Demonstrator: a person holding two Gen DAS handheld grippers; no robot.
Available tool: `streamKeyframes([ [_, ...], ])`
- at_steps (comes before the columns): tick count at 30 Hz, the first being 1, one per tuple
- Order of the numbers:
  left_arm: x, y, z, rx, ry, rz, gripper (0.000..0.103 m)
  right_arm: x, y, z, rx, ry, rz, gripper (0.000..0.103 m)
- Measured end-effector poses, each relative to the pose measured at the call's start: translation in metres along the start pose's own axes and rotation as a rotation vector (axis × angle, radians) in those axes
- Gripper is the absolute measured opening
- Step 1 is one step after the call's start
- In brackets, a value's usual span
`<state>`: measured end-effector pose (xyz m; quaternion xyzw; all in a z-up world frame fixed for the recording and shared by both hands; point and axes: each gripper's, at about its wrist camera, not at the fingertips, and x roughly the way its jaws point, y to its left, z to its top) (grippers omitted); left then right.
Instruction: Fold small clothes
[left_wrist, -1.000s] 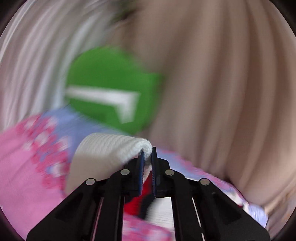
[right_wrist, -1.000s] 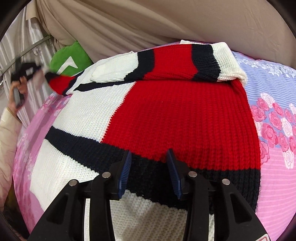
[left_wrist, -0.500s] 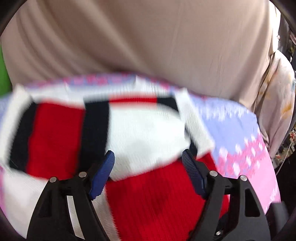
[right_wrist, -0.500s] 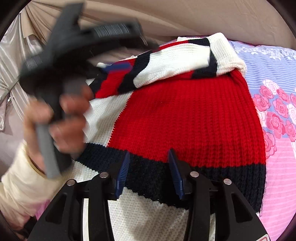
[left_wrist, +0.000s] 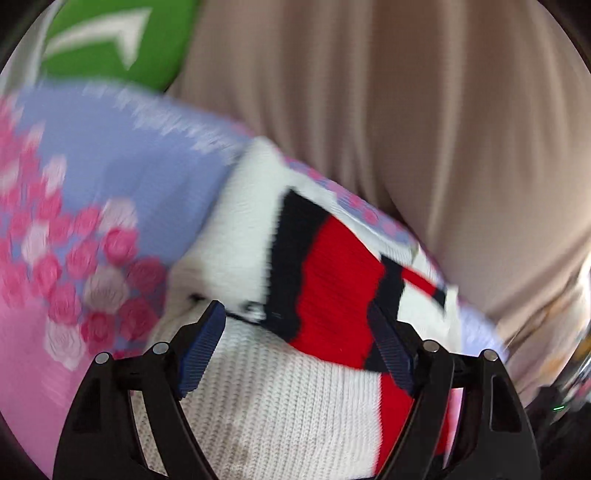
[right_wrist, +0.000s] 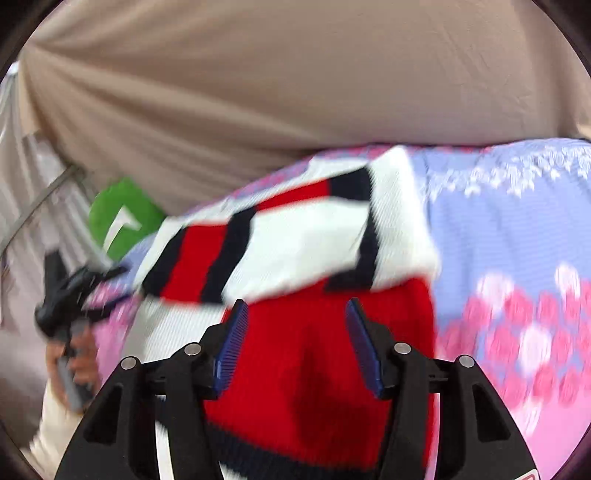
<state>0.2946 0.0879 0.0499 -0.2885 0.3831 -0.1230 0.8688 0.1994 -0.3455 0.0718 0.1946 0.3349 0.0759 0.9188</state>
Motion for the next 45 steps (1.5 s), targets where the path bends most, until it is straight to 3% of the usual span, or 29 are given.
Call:
streamKeyframes([
  [4, 0.002, 0.028, -0.001, -0.122, 0.052, -0.083, 0.076, 0.032, -0.015, 0.026, 0.038, 0.014, -0.070, 0.055],
  [8, 0.015, 0.034, -0.005, -0.175, 0.101, -0.134, 0.076, 0.073, -0.034, 0.026, 0.129, 0.108, -0.070, 0.055],
  [9, 0.020, 0.034, -0.004, -0.179, 0.108, -0.138, 0.076, 0.079, -0.033, 0.027, 0.131, 0.114, -0.073, 0.054],
  [10, 0.023, 0.034, -0.001, -0.177, 0.111, -0.135, 0.074, 0.082, -0.029, 0.030, 0.118, 0.112, -0.082, 0.041],
  [11, 0.028, 0.031, 0.003, -0.172, 0.112, -0.119, 0.066, 0.086, -0.023, 0.034, 0.090, 0.122, -0.087, 0.027],
  [12, 0.032, 0.031, 0.006, -0.169, 0.107, -0.108, 0.049, 0.085, -0.017, 0.038, 0.073, 0.127, -0.073, 0.010],
  [13, 0.034, 0.030, 0.010, -0.159, 0.094, -0.087, 0.035, 0.078, -0.010, 0.043, 0.062, 0.097, -0.048, 0.010],
  [14, 0.031, 0.028, 0.014, -0.134, 0.064, -0.043, 0.012, 0.060, 0.001, 0.052, 0.027, 0.022, -0.012, 0.009],
  [15, 0.026, 0.025, 0.016, -0.112, 0.030, -0.013, 0.010, 0.039, 0.010, 0.059, -0.005, -0.053, 0.037, 0.009],
  [17, 0.013, 0.021, 0.016, -0.055, -0.038, 0.034, 0.010, -0.003, 0.021, 0.063, -0.041, -0.188, 0.135, 0.009],
  [19, 0.011, 0.019, 0.011, 0.017, -0.072, 0.100, 0.010, -0.008, 0.016, 0.060, -0.066, -0.216, 0.099, 0.009],
  [21, 0.025, 0.019, 0.005, 0.056, -0.046, 0.146, 0.011, 0.042, -0.005, 0.053, -0.079, -0.053, -0.114, 0.009],
  [23, 0.042, 0.021, -0.004, 0.068, 0.000, 0.181, 0.010, 0.090, -0.031, 0.037, -0.054, 0.106, -0.245, 0.008],
  [28, 0.044, 0.013, -0.012, 0.133, -0.045, 0.227, 0.010, 0.027, -0.022, 0.046, -0.024, -0.123, -0.046, 0.008],
  [29, 0.045, 0.015, -0.012, 0.125, -0.043, 0.218, 0.011, 0.031, -0.029, 0.047, -0.005, -0.112, -0.078, 0.008],
  [31, 0.048, 0.014, -0.011, 0.116, -0.046, 0.210, 0.011, 0.062, -0.054, 0.042, 0.059, 0.042, -0.164, 0.006],
  [32, 0.048, 0.013, -0.011, 0.122, -0.047, 0.214, 0.012, 0.073, -0.063, 0.037, 0.077, 0.073, -0.179, 0.003],
  [35, 0.045, 0.015, -0.015, 0.134, -0.056, 0.224, 0.012, 0.037, -0.055, 0.040, 0.117, -0.028, -0.155, 0.012],
  [37, 0.044, 0.015, -0.015, 0.127, -0.059, 0.221, 0.012, 0.018, -0.035, 0.044, 0.085, -0.089, -0.098, 0.015],
  [39, 0.044, 0.016, -0.015, 0.121, -0.061, 0.216, 0.012, 0.016, 0.001, 0.045, 0.000, -0.082, -0.032, 0.015],
  [41, 0.046, 0.015, -0.015, 0.115, -0.062, 0.210, 0.012, 0.037, 0.048, 0.045, -0.125, -0.025, 0.012, 0.018],
  [43, 0.050, 0.012, -0.018, 0.110, -0.061, 0.204, 0.012, 0.063, 0.086, 0.048, -0.231, 0.005, 0.026, 0.030],
  [45, 0.043, 0.018, -0.016, 0.106, -0.060, 0.197, 0.012, 0.091, 0.121, 0.043, -0.292, 0.038, 0.037, 0.036],
])
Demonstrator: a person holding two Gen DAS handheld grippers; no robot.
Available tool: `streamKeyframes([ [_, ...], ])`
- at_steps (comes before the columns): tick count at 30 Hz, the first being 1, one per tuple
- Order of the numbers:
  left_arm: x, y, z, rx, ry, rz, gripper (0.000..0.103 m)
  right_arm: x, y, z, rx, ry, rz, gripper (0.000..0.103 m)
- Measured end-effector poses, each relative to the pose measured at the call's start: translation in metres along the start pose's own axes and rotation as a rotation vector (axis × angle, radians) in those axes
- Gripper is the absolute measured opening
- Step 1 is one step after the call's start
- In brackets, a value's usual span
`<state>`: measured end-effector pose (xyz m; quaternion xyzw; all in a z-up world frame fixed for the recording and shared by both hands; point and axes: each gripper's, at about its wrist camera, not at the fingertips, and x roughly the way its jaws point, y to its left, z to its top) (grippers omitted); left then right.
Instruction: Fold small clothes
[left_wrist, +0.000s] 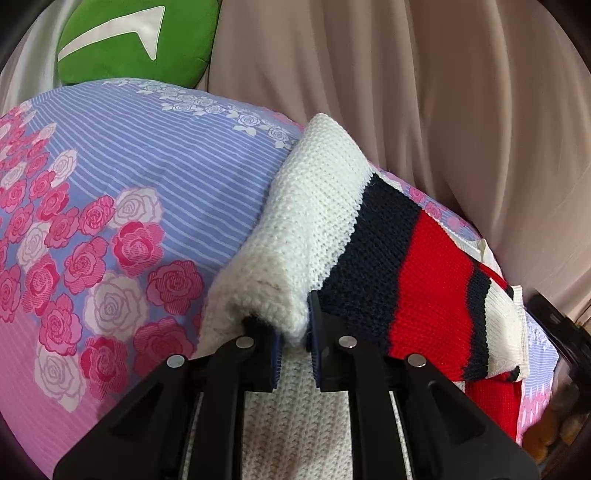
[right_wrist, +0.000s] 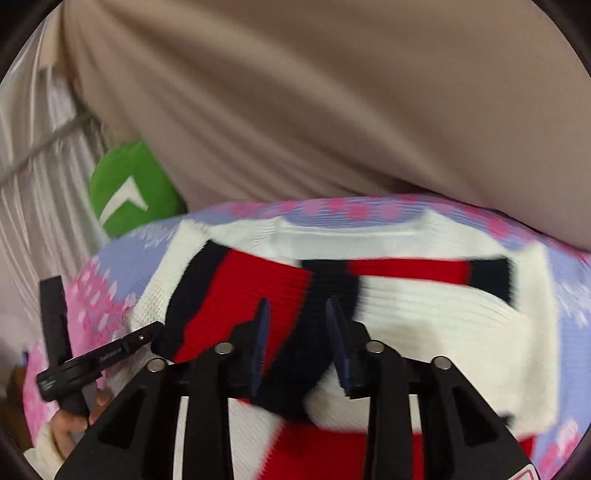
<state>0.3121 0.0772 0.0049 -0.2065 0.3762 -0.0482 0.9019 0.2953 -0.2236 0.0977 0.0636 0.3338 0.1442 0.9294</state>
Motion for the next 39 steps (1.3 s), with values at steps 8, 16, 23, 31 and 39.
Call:
streamKeyframes([
  [8, 0.002, 0.002, 0.001, -0.007, 0.003, -0.019, 0.012, 0.112, 0.073, 0.025, -0.156, 0.105, -0.036, 0.056],
  [16, 0.003, 0.002, 0.002, -0.001, 0.002, -0.020, 0.011, 0.094, 0.078, 0.061, -0.115, -0.041, 0.038, 0.008],
  [23, 0.003, 0.001, 0.002, 0.001, 0.004, -0.015, 0.011, 0.143, 0.073, 0.061, -0.095, 0.101, -0.042, 0.013],
  [31, 0.002, 0.007, 0.002, -0.020, 0.003, -0.029, 0.011, 0.131, 0.122, 0.070, -0.129, 0.107, 0.143, 0.023],
  [39, 0.001, 0.008, 0.002, -0.012, 0.003, -0.035, 0.012, 0.144, 0.099, 0.070, -0.039, 0.072, 0.031, 0.016],
])
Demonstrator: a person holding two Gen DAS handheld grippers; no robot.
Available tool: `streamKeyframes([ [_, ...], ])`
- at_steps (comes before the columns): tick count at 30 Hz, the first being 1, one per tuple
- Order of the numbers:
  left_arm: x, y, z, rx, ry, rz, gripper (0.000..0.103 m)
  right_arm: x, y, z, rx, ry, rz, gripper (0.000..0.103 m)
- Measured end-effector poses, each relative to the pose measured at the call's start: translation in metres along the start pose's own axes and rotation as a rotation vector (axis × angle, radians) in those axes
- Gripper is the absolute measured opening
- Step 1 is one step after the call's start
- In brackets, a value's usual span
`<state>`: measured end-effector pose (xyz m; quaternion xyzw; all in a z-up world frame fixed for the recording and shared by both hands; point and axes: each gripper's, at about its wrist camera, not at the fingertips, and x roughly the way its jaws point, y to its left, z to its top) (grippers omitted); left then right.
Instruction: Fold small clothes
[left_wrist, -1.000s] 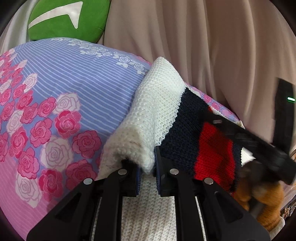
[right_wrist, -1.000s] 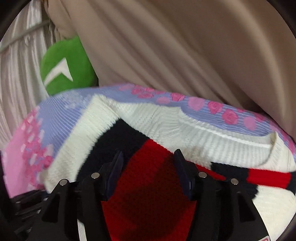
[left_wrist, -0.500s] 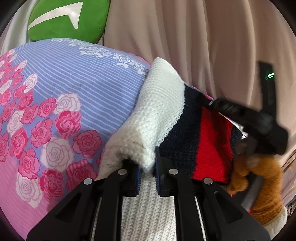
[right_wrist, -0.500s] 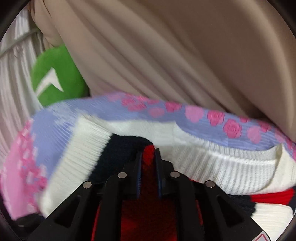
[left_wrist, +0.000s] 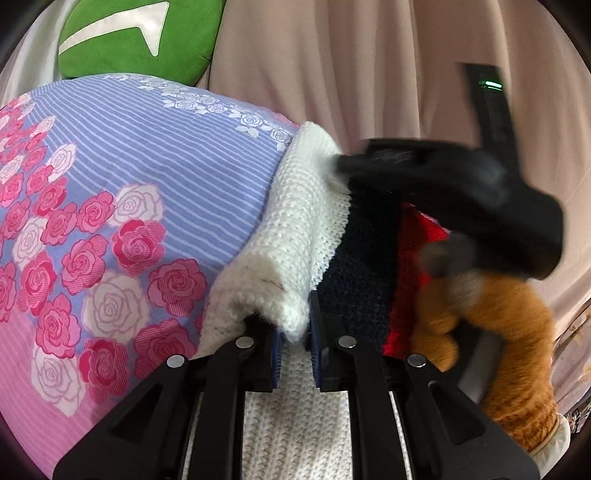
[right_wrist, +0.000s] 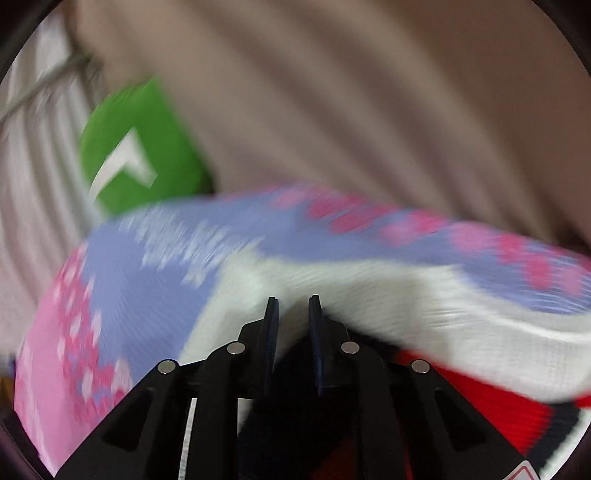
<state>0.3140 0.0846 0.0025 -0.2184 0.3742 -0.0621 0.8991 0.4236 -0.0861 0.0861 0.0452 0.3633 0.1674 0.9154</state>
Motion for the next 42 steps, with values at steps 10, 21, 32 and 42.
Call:
streamKeyframes([
  [10, 0.001, 0.003, 0.002, -0.006, 0.001, -0.004, 0.012, -0.187, -0.200, -0.115, 0.281, -0.129, -0.242, 0.044],
  [21, -0.001, -0.017, -0.003, 0.051, -0.009, 0.046, 0.011, -0.188, -0.225, -0.132, 0.294, -0.029, -0.152, 0.005],
  [32, 0.002, -0.035, -0.003, 0.108, -0.005, 0.092, 0.013, -0.212, -0.250, -0.152, 0.407, -0.094, -0.134, 0.006],
  [42, -0.097, -0.014, -0.045, 0.205, 0.062, 0.025, 0.064, -0.360, -0.194, -0.275, 0.340, -0.021, -0.174, 0.048],
])
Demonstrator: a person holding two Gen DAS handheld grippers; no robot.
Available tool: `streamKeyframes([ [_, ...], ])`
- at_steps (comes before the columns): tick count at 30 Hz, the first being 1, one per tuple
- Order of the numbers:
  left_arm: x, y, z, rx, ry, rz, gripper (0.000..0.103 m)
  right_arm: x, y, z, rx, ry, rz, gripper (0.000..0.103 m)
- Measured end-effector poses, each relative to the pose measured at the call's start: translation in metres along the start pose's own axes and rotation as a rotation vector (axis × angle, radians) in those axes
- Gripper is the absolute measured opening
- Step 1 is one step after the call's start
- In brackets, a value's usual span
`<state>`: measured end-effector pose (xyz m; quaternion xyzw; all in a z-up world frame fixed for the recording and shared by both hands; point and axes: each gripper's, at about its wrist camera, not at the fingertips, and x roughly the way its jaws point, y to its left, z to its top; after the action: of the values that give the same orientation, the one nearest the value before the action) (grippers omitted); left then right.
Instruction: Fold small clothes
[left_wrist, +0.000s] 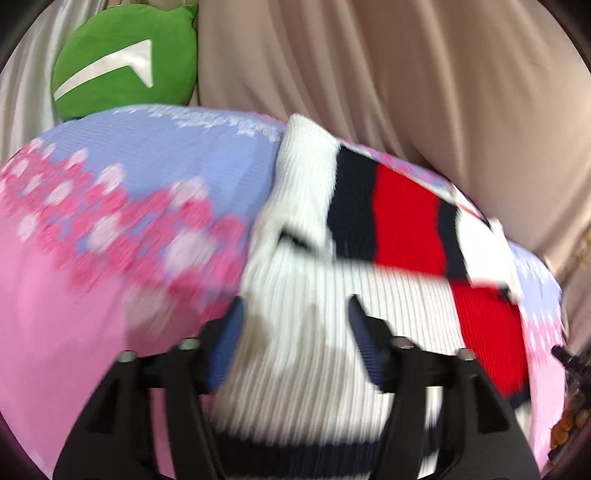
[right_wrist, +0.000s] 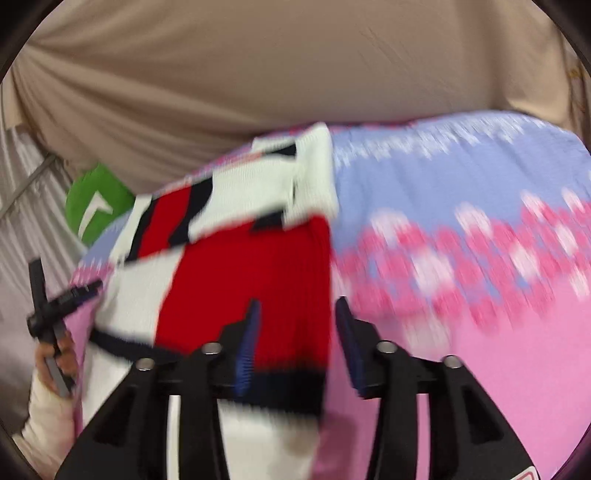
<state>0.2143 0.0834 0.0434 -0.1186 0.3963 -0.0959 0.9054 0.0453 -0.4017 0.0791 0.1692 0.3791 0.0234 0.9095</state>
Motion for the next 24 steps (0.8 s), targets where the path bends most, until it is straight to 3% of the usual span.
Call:
streamKeyframes([
  [4, -0.045, 0.018, -0.049, 0.022, 0.085, -0.037, 0.066, -0.036, -0.011, -0.089, 0.054, 0.094, 0.038, 0.053],
  [8, -0.065, 0.035, -0.100, -0.069, 0.171, -0.129, 0.067, -0.037, -0.002, -0.133, 0.116, 0.137, 0.105, 0.053],
  [11, -0.082, 0.029, -0.127, -0.055, 0.133, -0.151, 0.073, -0.039, 0.010, -0.144, 0.137, 0.095, 0.135, 0.062],
  [13, -0.086, 0.022, -0.133, -0.048, 0.127, -0.157, 0.073, -0.032, 0.018, -0.143, 0.164, 0.090, 0.187, 0.062],
  [15, -0.084, 0.016, -0.134, -0.056, 0.125, -0.167, 0.071, -0.024, 0.025, -0.139, 0.165, 0.080, 0.183, 0.062],
  [17, -0.080, 0.008, -0.131, -0.046, 0.123, -0.152, 0.058, -0.017, 0.037, -0.135, 0.134, 0.049, 0.132, 0.060],
  [18, -0.077, 0.007, -0.131, -0.048, 0.126, -0.157, 0.040, -0.015, 0.040, -0.133, 0.130, 0.044, 0.121, 0.046],
  [19, -0.073, 0.005, -0.130, -0.058, 0.145, -0.169, 0.029, -0.010, 0.042, -0.132, 0.136, 0.050, 0.124, 0.013],
  [20, -0.071, 0.006, -0.129, -0.079, 0.155, -0.178, 0.007, -0.007, 0.041, -0.132, 0.164, 0.052, 0.147, 0.010],
  [24, -0.104, 0.004, -0.125, -0.075, 0.075, -0.185, 0.006, -0.041, 0.050, -0.134, 0.161, -0.078, 0.169, 0.008],
])
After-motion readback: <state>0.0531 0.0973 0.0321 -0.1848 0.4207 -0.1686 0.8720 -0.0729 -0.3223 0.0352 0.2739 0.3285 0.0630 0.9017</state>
